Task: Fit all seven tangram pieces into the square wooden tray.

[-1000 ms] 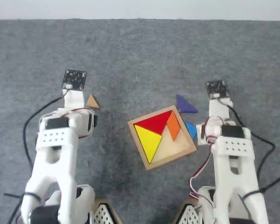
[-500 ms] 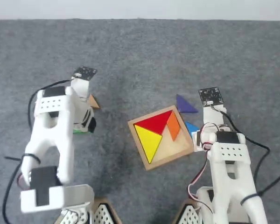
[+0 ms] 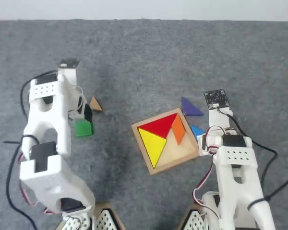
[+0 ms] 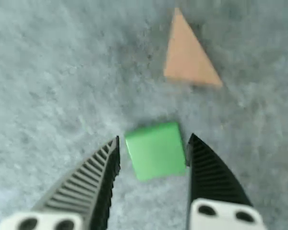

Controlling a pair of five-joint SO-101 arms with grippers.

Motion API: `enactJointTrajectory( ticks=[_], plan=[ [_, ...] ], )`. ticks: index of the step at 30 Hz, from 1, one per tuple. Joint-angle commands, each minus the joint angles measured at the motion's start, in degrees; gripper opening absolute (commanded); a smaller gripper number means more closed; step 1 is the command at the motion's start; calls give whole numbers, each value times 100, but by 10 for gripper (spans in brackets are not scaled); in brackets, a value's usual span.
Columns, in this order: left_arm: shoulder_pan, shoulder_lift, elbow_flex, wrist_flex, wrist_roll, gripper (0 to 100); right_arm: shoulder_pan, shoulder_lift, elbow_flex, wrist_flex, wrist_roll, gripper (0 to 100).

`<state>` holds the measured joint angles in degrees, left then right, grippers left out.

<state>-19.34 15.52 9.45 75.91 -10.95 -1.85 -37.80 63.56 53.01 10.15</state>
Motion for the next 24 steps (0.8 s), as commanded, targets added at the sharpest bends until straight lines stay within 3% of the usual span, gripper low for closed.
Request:
enactJointTrajectory(
  ticks=[1,10,18,24],
  plan=[
    [220,9,-813,-211,334,221,-22,13,-44,-101,26,176],
    [1073,1231,-2185,18,1468,221,-22,13,88,-268,26,175],
    [888,2541,-3785,1116,1890,218,-22,4,79,-259,26,176],
    [818,2549,-3960,1556,1881,218,-22,-4,70,-259,26,176]
  ],
)
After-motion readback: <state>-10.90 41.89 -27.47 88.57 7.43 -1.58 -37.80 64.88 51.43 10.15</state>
